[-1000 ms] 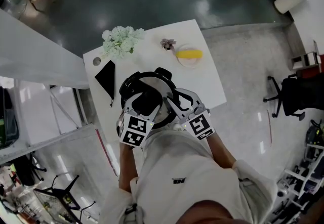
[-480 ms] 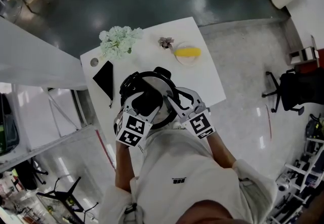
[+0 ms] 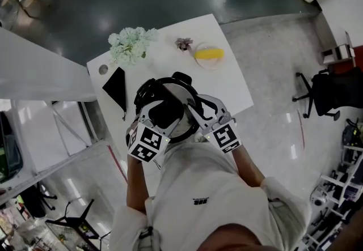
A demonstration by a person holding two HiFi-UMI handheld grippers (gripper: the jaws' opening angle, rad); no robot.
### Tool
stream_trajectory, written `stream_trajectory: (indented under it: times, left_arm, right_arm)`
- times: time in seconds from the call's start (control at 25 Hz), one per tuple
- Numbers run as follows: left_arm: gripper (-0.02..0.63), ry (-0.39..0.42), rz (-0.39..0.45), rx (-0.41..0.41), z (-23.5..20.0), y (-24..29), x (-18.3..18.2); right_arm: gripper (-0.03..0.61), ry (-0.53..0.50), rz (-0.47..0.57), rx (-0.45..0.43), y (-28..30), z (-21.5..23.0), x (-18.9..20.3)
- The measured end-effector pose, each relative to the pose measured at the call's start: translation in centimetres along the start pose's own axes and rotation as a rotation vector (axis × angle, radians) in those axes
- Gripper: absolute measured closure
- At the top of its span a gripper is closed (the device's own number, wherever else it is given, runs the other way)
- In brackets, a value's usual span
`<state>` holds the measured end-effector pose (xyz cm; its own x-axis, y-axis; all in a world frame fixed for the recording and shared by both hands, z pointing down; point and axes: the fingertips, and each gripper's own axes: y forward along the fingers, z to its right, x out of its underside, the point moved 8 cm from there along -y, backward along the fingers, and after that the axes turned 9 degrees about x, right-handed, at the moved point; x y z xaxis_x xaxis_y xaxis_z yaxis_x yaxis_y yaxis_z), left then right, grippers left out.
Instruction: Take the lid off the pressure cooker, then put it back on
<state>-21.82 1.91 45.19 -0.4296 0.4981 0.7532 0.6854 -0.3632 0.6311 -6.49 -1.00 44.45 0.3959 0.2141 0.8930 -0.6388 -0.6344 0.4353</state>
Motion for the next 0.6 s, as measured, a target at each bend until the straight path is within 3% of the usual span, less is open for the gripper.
stream_trajectory:
  times: [0.6]
  left_arm:
    - [0.324, 0.054, -0.009, 0.05, -0.16, -0.07, -0.3]
  right_arm:
    - [0.46, 0.01, -0.004, 0.041, -0.25, -0.29, -0.09]
